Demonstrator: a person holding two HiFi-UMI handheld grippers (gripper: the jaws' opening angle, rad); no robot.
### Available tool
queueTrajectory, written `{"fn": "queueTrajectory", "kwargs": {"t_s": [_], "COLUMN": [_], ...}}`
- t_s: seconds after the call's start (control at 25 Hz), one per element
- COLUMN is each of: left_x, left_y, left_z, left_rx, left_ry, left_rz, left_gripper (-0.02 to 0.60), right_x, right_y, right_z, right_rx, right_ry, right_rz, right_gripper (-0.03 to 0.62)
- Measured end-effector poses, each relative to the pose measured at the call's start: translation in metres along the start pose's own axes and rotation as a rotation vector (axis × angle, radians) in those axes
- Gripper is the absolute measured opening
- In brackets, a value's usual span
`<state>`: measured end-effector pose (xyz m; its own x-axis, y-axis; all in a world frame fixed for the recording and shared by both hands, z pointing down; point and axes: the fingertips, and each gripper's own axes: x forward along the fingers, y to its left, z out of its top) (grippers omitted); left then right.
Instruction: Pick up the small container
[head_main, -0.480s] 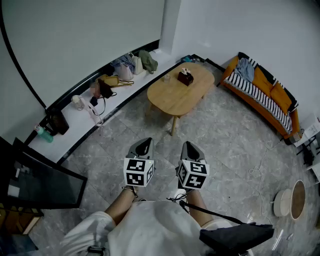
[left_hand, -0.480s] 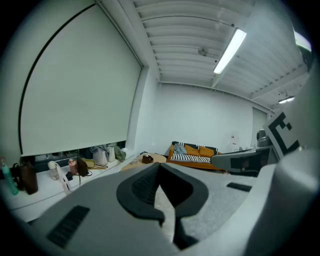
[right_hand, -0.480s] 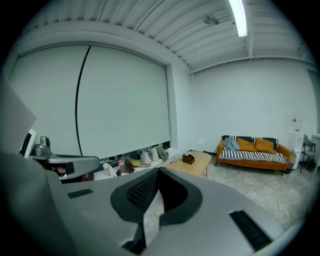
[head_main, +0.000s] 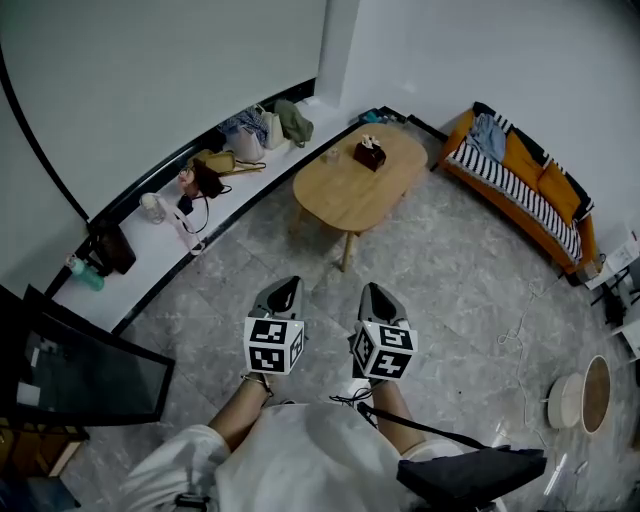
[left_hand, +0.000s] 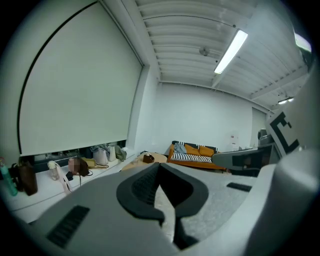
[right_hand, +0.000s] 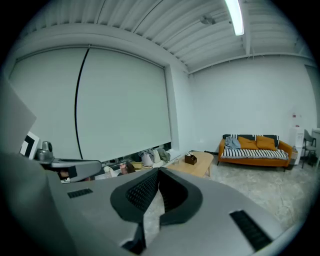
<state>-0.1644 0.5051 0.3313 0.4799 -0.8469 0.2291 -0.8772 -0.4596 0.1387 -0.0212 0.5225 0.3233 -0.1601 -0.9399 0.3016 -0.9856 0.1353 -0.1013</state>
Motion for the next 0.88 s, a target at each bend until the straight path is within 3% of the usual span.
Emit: {"fn": "queueTrajectory", "kwargs": {"t_s": [0.44,0.88], "left_x": [0.032,0.125], "left_y": [0.020,0.050], "left_z": [-0.015,0.021], "left_rx": [-0.019,0.002], "left_ry": [0.043,0.031], "left_rz": [0.001,0.000], "left_gripper": [0.008,0.008], "right_x": [0.032,0.133], "right_y": [-0.027,-0.063], "right_z": [-0.018,0.021], "right_rx": [0.043,0.035], "right_ry": [0.065,0.067], "right_rz": [-0.065,-0.066], "right_gripper": [0.023,0.023]}}
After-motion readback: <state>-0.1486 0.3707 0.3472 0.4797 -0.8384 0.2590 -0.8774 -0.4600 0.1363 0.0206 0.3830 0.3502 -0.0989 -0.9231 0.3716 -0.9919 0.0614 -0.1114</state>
